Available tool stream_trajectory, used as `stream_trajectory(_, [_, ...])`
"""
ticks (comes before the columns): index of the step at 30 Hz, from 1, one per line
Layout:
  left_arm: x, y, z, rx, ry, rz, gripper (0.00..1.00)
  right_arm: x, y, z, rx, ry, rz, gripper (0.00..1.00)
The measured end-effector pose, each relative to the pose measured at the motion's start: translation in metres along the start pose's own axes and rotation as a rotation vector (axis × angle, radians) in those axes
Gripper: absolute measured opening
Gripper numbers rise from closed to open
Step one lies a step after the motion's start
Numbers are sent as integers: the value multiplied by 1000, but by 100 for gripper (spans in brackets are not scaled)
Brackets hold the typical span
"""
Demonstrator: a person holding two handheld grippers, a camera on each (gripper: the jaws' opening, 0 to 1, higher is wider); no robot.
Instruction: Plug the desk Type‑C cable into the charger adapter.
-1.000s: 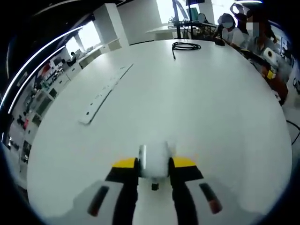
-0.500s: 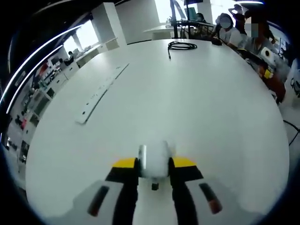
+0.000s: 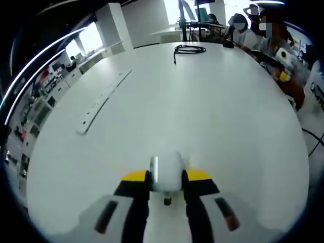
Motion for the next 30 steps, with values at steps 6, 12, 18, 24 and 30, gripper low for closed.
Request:
stream_trajectory(6, [-2, -4, 0, 5, -3, -11, 24, 0, 1, 1, -2, -2, -1, 99])
stream_trajectory(12, [-4, -8, 0, 8, -4, -22, 24, 0, 2, 1, -2, -1, -1, 99])
stream_trajectory(18, [-4, -9, -1, 25, 6, -33, 24, 0, 4, 0, 1, 1, 2, 98])
stream_trajectory(24, [-7, -20, -4, 18, 11, -40, 24, 0, 6, -1, 1, -1, 7, 98])
stream_trajectory(30, [-10, -32, -6, 24, 18, -44, 24, 1, 7, -3, 3, 5, 10, 98])
Point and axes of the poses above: the point that each gripper's makers call its tool centre point, and the gripper's own axes: x roughly forward along the fingers, y roughly to its left, z roughly out of its top, the point moved 9 cm from there along -x, roughly backward along the fingers, and after that the axes turned 14 degrees about -y, right-handed, at the moved point
